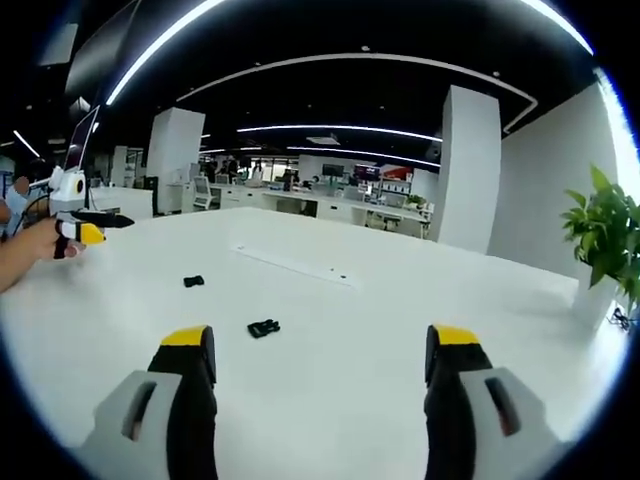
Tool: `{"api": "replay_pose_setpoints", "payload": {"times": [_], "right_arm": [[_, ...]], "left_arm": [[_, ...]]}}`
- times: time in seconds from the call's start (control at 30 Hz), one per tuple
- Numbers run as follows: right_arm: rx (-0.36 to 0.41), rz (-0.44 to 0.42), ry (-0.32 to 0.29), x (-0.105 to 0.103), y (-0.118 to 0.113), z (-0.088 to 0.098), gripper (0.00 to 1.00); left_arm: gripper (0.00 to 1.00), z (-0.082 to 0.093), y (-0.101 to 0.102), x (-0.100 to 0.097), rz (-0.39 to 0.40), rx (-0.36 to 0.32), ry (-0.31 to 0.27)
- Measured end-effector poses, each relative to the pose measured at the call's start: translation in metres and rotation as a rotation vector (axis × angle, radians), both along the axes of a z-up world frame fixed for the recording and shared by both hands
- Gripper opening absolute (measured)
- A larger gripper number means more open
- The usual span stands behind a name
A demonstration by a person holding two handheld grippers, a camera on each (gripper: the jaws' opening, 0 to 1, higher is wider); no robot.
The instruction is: Snap the two parts of the plastic buckle together until the buckle closes and remains connected.
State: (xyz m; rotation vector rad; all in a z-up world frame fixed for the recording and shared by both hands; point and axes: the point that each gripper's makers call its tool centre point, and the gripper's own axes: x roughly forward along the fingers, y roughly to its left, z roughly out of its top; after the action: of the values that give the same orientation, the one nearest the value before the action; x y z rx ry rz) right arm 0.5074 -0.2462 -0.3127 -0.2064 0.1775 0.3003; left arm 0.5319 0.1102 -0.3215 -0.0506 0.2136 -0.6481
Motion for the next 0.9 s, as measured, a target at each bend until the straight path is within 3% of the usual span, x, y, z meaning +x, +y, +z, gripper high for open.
{"api": "replay_pose_setpoints", "payload": {"times": [0.17,0.27,0.5,0.63,0.9], "right_arm": [[-0.005,-0.003,0.018,0.0,-0.001,-0.005,0.84],[-0.006,-0.003,0.018,0.0,-0.001,-0.005,0.82],[-0.004,0.009,0.05,0.002,0.001,-0.015,0.81],[-0.01,0.003,0.056,0.002,-0.001,-0.016,0.79],[-0.014,-0.007,0.075,0.003,-0.002,-0.021,0.76]], "left_arm": [[0.99,-0.002,0.005,0.001,0.028,0.015,-0.001],[0.94,-0.006,0.008,0.0,0.046,0.028,0.021],[0.97,-0.007,0.002,0.0,0.035,0.004,0.04],[0.97,-0.015,-0.006,-0.004,0.033,0.077,0.039],[0.95,-0.017,-0.001,-0.002,0.064,0.068,0.052]]}}
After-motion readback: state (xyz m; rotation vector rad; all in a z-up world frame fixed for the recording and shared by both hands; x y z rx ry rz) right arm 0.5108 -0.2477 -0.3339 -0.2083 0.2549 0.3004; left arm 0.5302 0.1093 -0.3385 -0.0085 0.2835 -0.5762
